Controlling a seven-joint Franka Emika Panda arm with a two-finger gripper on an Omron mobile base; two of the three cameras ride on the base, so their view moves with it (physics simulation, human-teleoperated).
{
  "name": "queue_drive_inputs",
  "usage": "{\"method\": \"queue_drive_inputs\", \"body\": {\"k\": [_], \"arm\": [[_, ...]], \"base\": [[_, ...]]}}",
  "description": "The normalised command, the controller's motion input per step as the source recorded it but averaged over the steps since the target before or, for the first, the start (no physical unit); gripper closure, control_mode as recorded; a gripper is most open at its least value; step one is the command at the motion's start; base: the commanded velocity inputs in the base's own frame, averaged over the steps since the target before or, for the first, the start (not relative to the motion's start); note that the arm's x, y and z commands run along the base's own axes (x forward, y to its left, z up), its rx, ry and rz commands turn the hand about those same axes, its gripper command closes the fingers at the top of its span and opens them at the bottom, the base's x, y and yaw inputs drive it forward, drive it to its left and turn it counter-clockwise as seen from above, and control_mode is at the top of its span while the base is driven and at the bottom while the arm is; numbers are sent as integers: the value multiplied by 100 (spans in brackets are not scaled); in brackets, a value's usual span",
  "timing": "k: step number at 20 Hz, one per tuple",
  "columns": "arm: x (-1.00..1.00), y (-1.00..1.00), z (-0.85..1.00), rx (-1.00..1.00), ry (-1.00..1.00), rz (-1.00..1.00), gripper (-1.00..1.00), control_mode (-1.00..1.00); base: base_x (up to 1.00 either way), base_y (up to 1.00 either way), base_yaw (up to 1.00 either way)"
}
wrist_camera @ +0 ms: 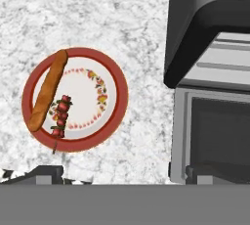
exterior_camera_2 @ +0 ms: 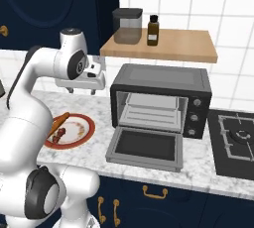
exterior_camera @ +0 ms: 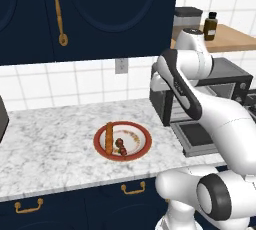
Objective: Pick up the kebab skewer and baguette bread, and place them inside the toaster oven. Close the toaster oven door and start by setting the timer.
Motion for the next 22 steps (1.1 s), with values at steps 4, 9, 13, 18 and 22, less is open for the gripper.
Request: {"method": "queue_drive_inputs", "body": {"k": [4, 9, 13, 18, 22], "arm": [[0, 0, 0, 0, 0, 0, -100, 100], [0, 0, 0, 0, 0, 0, -100, -100], [-10, 0, 0, 0, -1, 0, -100, -100], [-27, -52, -38, 0, -5, 11, -100, -100], [-5, -73, -26, 0, -19, 35, -100, -100]], "base": [[0, 0, 0], [0, 0, 0], [0, 0, 0], [0, 0, 0], [0, 0, 0]]}}
